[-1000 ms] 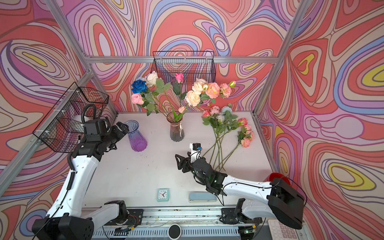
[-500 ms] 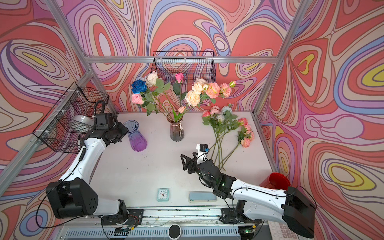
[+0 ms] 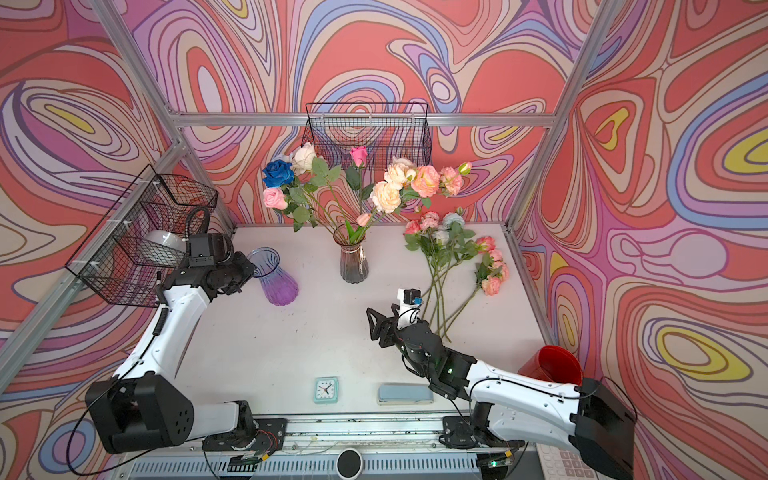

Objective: Arrange the flowers into the vase
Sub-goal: 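Grasp the rim of the blue-purple vase with the left gripper, then carry the blue-purple vase with the left gripper in front of the pink vase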

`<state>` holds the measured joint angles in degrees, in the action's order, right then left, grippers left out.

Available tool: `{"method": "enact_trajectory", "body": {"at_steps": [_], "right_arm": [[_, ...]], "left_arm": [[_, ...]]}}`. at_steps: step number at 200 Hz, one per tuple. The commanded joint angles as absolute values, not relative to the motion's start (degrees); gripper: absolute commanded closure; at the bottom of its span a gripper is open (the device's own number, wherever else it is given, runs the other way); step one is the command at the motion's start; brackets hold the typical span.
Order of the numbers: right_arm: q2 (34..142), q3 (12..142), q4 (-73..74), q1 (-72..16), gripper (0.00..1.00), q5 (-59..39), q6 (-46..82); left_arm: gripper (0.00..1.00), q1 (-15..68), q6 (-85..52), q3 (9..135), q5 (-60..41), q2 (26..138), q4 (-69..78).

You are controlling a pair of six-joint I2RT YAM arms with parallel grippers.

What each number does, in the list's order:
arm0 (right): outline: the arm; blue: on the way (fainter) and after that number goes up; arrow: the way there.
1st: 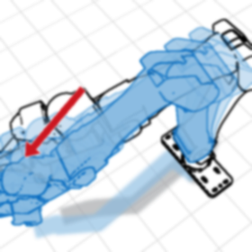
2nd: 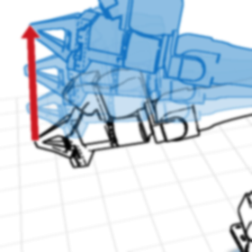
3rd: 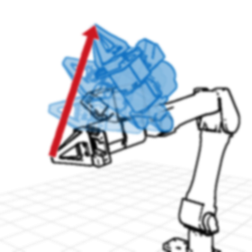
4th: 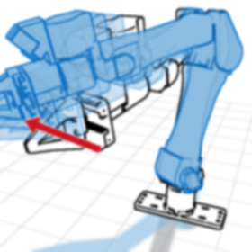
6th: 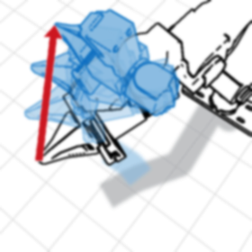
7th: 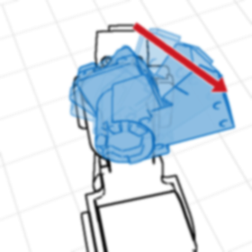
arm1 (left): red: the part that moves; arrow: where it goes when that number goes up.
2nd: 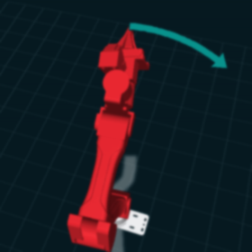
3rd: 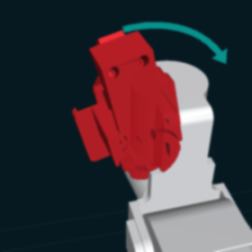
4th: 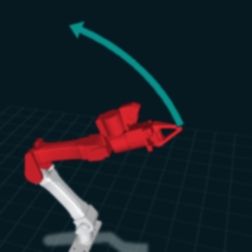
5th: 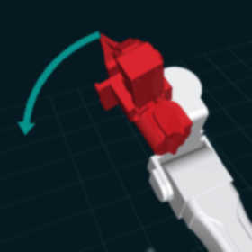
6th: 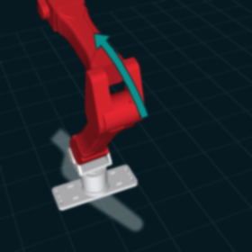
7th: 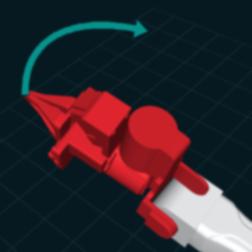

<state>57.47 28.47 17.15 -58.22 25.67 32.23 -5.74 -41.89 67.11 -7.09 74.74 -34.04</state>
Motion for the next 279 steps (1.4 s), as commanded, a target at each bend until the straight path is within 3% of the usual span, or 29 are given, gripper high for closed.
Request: {"method": "enact_trajectory", "body": {"at_steps": [1, 63, 117, 217, 251, 279], "right_arm": [[55.7, 27.8, 14.7, -58.5, 0.18, 28.1, 31.0], [52.5, 27.9, 9.9, -58.5, 0.18, 30.4, 30.5], [51.2, 28.3, 7.1, -58.5, 0.18, 31.7, 30.9], [51.8, 28.7, 5.6, -58.5, 0.16, 31.4, 31.6], [52.4, 29.3, 4.6, -58.5, 0.14, 30.8, 31.9], [52.9, 29.9, 3.3, -58.5, 0.12, 29.8, 33.6]], "left_arm": [[1.00, -2.5, -41.1, 66.8, -10.8, 68.7, -38.4], [1.00, 16.3, -41.2, 66.6, -9.0, 59.4, -44.0], [1.00, 31.0, -43.1, 70.3, -6.5, 64.9, -43.1], [1.00, 35.8, -43.0, 75.9, -8.4, 75.2, -40.5], [0.60, 35.8, -42.5, 76.2, -9.6, 76.5, -40.1], [0.45, 35.7, -42.0, 77.9, -9.2, 75.9, -39.9]]}}
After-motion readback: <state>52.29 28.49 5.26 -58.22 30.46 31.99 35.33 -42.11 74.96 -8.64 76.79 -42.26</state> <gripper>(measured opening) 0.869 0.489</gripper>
